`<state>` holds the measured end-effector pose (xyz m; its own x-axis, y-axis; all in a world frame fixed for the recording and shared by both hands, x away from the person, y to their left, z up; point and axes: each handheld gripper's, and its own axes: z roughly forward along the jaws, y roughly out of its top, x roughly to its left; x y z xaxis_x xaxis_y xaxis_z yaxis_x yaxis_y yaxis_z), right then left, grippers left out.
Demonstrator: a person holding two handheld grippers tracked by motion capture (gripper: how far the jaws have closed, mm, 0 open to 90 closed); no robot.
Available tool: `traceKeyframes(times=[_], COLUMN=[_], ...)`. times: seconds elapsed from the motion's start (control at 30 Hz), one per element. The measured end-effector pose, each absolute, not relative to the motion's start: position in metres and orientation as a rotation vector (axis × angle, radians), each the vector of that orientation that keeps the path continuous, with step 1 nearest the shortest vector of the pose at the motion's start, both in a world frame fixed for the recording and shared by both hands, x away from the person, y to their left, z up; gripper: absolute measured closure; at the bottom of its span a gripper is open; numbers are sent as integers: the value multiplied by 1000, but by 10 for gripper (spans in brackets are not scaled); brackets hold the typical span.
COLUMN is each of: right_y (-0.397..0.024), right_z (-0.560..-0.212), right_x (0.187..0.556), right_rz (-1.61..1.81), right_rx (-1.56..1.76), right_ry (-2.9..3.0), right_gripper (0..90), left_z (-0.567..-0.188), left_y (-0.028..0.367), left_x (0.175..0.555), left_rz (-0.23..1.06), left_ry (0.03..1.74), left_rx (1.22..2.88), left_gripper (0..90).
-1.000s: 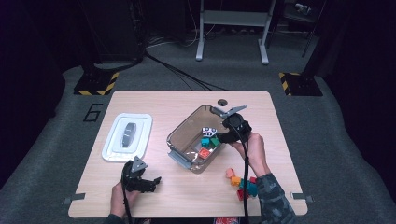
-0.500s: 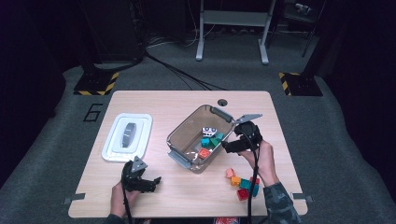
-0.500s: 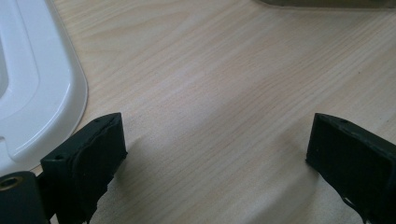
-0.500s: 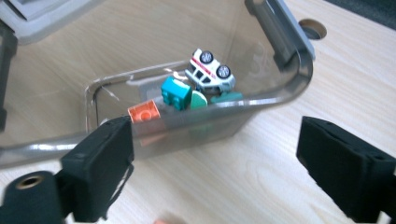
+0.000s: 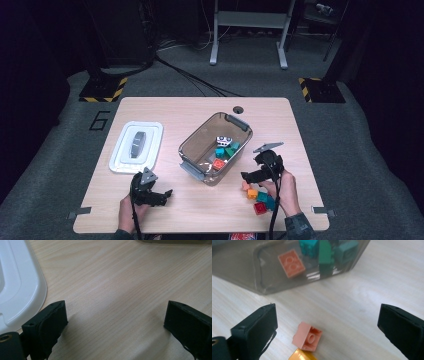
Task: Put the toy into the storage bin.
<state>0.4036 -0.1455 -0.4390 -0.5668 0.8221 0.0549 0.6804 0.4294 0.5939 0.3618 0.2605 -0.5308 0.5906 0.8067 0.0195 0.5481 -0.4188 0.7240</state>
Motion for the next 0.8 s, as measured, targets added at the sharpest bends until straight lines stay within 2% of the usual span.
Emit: traceKeyframes(times=[0.27, 0.6, 0.8], right_y=[-139, -133, -135], right_z=[-467, -484, -487], right_x=[398, 392, 393], right_rz=[795, 748, 727], right_rx=[1372, 1408, 1429], right_ry=[2506, 2558, 2555], right_gripper=[14, 358, 521], left_z=[-531, -531, -531], left_y=[261, 261, 260], left_x=[362, 362, 362], left_rz=[483, 483, 481], left_ry=[1069, 1070, 1071], left_rx=[2131, 2130, 2129], left_gripper=[45, 45, 45])
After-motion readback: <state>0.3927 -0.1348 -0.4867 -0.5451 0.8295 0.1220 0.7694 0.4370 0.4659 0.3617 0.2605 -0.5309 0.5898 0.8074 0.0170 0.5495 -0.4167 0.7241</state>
